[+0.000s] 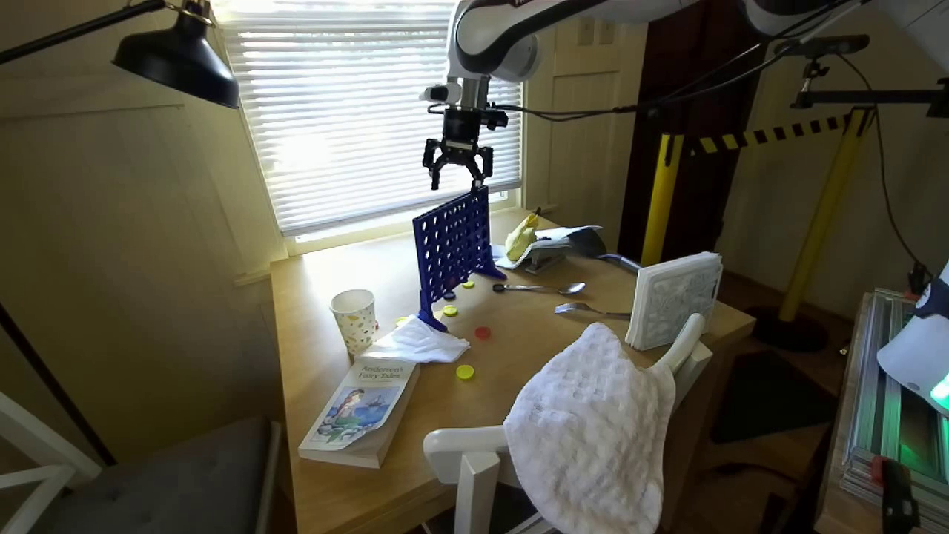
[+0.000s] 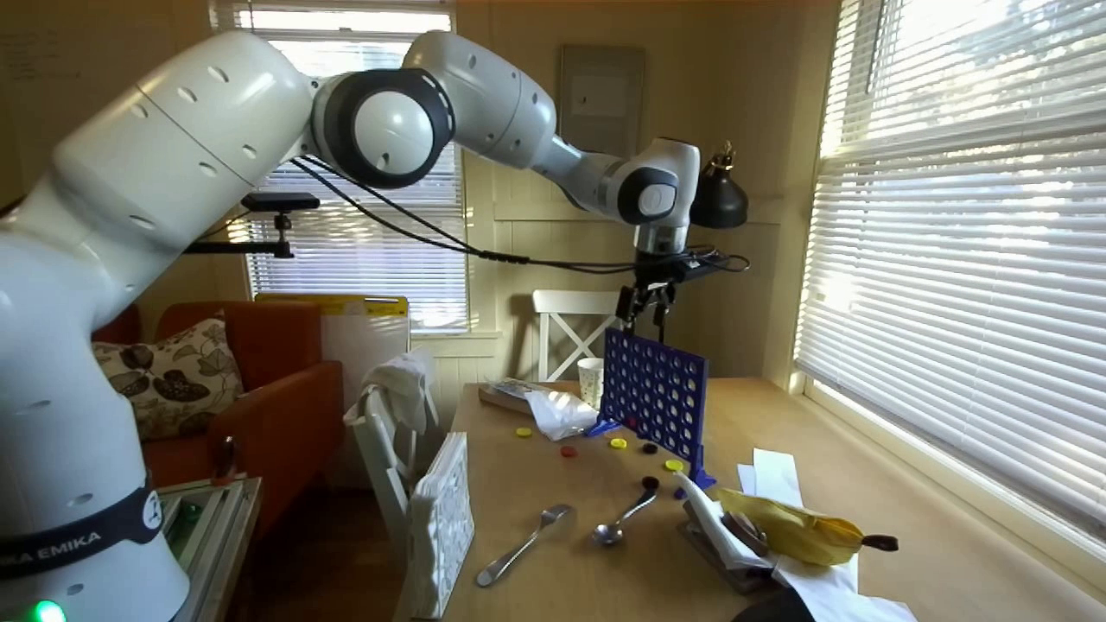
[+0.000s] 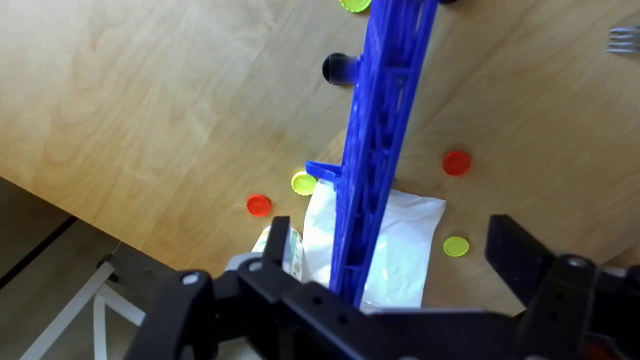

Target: Move the bag to the right, move the book slightly backward, pick up the blue object and move it to the right

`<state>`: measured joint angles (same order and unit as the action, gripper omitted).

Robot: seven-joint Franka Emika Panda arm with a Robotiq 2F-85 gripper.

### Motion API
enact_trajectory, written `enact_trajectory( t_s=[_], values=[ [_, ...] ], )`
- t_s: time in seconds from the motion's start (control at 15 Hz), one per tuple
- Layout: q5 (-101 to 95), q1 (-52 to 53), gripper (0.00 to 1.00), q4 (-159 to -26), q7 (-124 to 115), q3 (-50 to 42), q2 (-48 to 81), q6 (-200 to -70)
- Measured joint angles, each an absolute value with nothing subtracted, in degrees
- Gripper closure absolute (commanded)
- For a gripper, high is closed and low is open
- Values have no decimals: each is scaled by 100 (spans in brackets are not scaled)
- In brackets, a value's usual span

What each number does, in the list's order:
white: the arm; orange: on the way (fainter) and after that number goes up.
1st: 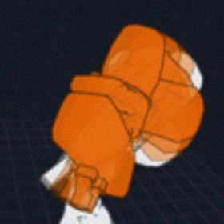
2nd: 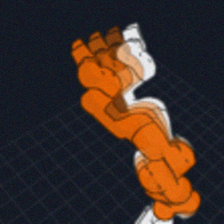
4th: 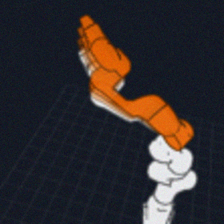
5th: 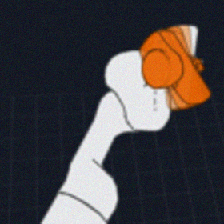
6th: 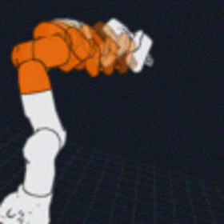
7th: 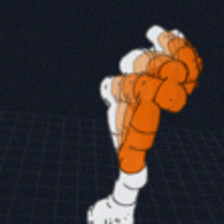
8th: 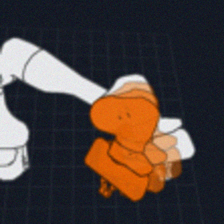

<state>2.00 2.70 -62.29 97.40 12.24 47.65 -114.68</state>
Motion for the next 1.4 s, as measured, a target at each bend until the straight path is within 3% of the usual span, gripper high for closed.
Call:
enact_trajectory(
  t_s=[0.13, 0.27, 0.93, 1.4],
  values=[
    [200, 320, 0, -6065, 9702, 1120, 4920, -11515],
    [200, 324, 26, -5911, 9695, 1080, 5088, -11515],
    [200, 338, 98, -5401, 9668, 1048, 5532, -11437],
    [205, 479, 96, -5031, 9038, 1040, 5430, -10731]
  ],
)
